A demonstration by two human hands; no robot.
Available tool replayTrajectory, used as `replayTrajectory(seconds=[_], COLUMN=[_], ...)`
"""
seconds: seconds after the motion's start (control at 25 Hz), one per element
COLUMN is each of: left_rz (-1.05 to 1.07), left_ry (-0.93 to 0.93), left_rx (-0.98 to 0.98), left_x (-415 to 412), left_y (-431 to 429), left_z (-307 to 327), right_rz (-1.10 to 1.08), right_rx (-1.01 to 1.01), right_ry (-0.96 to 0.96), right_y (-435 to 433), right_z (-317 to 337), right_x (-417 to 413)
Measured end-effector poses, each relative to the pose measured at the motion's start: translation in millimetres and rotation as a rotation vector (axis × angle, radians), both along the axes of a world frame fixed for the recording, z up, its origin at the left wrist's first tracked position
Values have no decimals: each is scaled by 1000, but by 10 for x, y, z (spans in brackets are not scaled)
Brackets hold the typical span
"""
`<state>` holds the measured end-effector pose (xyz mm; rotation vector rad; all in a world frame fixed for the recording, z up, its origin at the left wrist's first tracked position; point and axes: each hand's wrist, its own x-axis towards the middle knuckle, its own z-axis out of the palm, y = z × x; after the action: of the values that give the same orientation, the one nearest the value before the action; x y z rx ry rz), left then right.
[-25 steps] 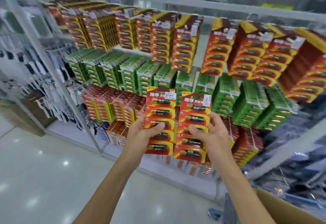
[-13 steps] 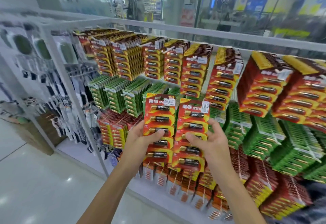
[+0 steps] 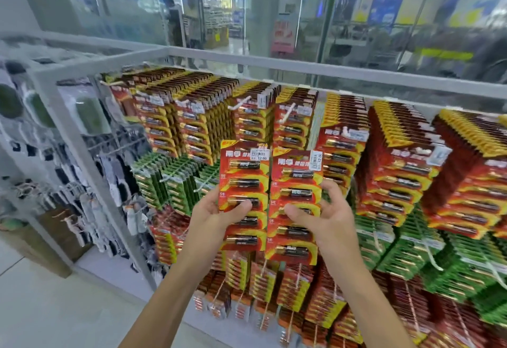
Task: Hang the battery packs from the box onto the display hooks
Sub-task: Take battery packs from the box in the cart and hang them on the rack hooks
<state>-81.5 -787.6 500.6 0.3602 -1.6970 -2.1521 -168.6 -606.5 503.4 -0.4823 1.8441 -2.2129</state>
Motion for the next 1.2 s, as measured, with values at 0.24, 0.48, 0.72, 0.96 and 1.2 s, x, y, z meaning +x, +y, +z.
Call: replayTrajectory(seconds=[0.24,0.48,0.72,0.96,1.2], left_rz=[-96,-150,-220,-265,-240], left_ry=[72,136,141,176,150], left_rx=[-41,-76,-126,-104,-55], left_x=[-289,-495,-605,-669,-778], left_y=[-572,-990,-1086,-1064,-1066], left_z=[93,122,124,110,103], right_rz=[-80,-184,-275,-295,-315], right_rx=[-4,6,18,7,-23], right_ry=[102,144,159,173,151], right_y=[-442,-728,-769,-809,-871], right_z=[212,302,282,280,260], right_x=[-109,-104,-46,-4,7])
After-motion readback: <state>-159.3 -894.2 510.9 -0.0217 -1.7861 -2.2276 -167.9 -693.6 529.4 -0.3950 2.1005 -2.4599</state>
